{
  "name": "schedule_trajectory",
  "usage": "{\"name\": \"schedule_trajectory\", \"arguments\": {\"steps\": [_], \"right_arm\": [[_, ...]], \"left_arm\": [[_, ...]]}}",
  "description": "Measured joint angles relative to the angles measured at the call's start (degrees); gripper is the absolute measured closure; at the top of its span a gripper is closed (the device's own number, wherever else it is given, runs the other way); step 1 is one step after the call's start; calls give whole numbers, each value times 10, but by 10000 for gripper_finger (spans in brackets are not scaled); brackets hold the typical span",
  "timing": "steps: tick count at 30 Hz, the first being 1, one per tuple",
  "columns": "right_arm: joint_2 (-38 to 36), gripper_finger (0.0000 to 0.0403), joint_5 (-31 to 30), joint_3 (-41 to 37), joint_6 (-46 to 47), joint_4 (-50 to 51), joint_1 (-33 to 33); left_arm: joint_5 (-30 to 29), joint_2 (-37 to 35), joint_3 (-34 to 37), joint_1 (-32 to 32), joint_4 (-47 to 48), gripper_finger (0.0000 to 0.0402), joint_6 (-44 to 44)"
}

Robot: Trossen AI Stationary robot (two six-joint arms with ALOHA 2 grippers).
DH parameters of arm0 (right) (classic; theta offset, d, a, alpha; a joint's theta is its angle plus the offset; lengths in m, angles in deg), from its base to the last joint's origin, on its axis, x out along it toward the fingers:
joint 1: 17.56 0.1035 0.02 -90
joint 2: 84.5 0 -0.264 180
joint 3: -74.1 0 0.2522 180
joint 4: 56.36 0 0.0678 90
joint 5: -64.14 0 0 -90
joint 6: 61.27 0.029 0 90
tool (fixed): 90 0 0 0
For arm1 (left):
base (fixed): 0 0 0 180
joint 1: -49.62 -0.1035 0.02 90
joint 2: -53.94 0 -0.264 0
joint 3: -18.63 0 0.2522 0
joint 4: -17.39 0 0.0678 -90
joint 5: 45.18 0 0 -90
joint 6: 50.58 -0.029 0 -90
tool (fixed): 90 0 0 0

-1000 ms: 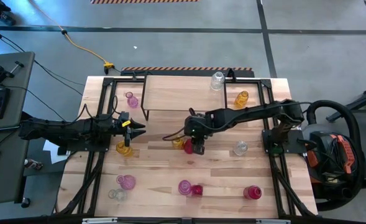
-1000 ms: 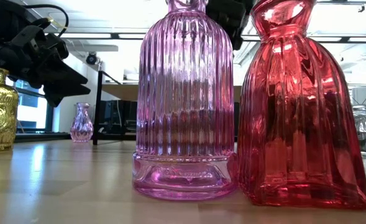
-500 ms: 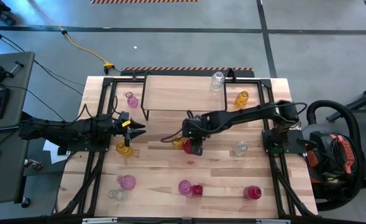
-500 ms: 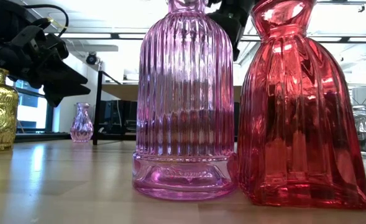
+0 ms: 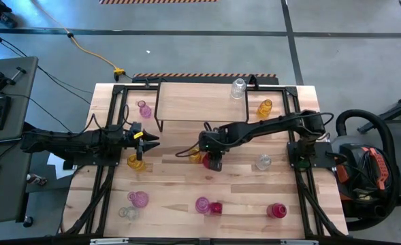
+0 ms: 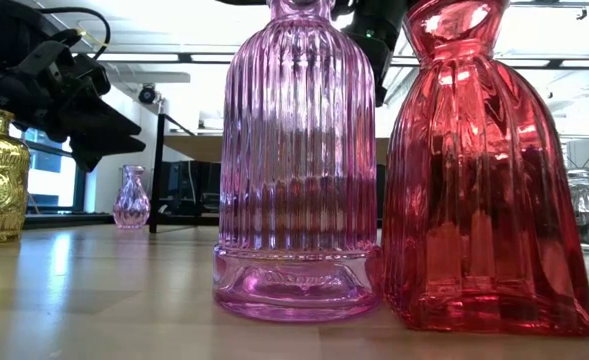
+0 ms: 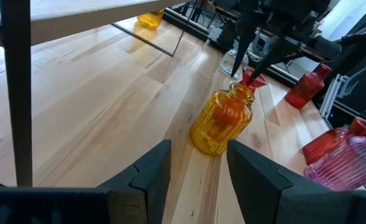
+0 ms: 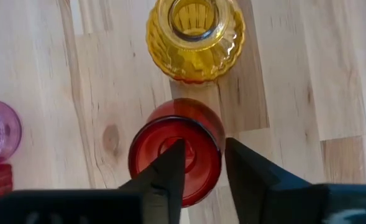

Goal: Sort vases onto shelf
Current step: Put the top red vase on the shelf

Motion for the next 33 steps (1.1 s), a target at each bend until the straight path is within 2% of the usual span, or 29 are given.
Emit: {"name": "schedule_trajectory", "arguments": {"steps": [8,17,27,33], "right_arm": [[-2,394,6,2,14,4,-3],[-1,400,12,18,15,47,-11],[1,402,16,84,13,142,-23],[1,403,61,132,9,185,-45]], "left_arm": [[0,0,0,0,0,254,0],[0,0,0,0,0,254,0],[0,0,0,0,0,254,0],[0,0,0,0,0,254,0]]}}
